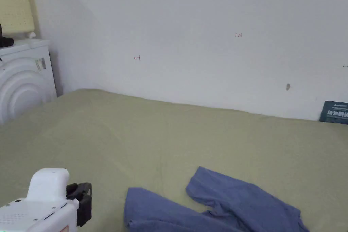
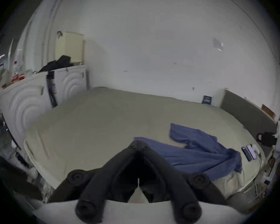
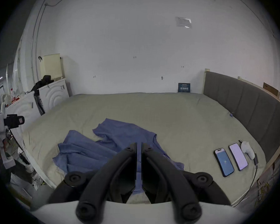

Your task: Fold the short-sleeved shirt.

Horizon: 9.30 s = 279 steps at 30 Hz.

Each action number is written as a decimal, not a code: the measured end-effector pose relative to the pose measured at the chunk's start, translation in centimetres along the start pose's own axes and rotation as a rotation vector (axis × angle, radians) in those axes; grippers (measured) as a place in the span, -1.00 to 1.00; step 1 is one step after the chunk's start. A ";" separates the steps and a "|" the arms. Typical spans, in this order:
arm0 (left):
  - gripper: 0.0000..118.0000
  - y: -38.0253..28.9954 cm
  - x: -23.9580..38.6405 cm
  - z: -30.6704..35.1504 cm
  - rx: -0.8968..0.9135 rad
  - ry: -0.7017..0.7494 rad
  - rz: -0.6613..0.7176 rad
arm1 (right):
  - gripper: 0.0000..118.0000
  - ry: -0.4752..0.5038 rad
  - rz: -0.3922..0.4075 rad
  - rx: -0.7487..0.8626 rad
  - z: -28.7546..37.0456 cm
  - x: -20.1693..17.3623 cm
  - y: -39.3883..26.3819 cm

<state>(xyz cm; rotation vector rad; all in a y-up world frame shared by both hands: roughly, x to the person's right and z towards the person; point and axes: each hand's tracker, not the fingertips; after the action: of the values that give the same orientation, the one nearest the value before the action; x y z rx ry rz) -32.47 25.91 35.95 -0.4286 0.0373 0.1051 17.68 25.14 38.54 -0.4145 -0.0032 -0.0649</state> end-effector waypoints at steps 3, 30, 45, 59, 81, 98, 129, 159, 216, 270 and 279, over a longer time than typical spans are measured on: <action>-1.00 -0.1 0.5 -1.1 -0.016 0.004 0.005 | -0.90 -0.010 0.021 -0.003 -0.1 0.2 0.1; -0.91 -0.9 5.0 -34.4 -0.725 -0.073 0.031 | -0.88 -0.164 -0.091 -0.189 -6.0 7.2 -3.4; -0.91 -0.3 4.7 -32.1 -0.661 -0.135 0.014 | 0.49 -0.007 -0.499 -0.775 -21.4 11.9 -3.9; -0.91 11.0 5.3 -25.4 -0.328 -0.267 0.013 | -0.91 0.050 -0.163 -0.423 -16.3 6.9 6.5; -0.91 31.4 3.6 -23.3 0.074 -0.173 0.027 | -0.91 0.091 -0.101 0.072 -21.9 6.5 27.3; -0.91 15.2 -0.1 -24.9 -0.153 -0.219 0.116 | -0.91 0.111 -0.177 -0.128 -22.0 8.4 13.7; 0.96 -4.5 0.2 -7.1 0.126 -0.083 -0.039 | 0.83 -0.071 -0.011 0.047 -6.6 6.2 -1.7; 0.65 -7.9 -1.4 -21.0 -0.644 -0.067 0.081 | -1.00 -0.005 0.091 0.061 -5.7 0.6 -2.6; -0.90 29.1 6.9 -27.1 -0.067 -0.092 -0.239 | -1.00 0.004 0.188 0.125 -25.1 6.2 39.4; -0.90 -0.8 -1.0 -9.1 -0.151 -0.175 -0.231 | -1.00 0.105 -0.031 -0.074 -0.6 6.7 2.8; -0.90 -6.9 -2.0 -9.3 -0.293 -0.168 -0.208 | -1.00 0.066 -0.059 -0.239 -1.5 6.2 -5.2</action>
<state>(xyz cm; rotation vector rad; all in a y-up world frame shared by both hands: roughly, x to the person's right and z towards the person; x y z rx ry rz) -33.87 15.65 30.47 -0.7121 -0.1902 -0.0598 23.53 19.42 39.37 -0.6506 0.0578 -0.1382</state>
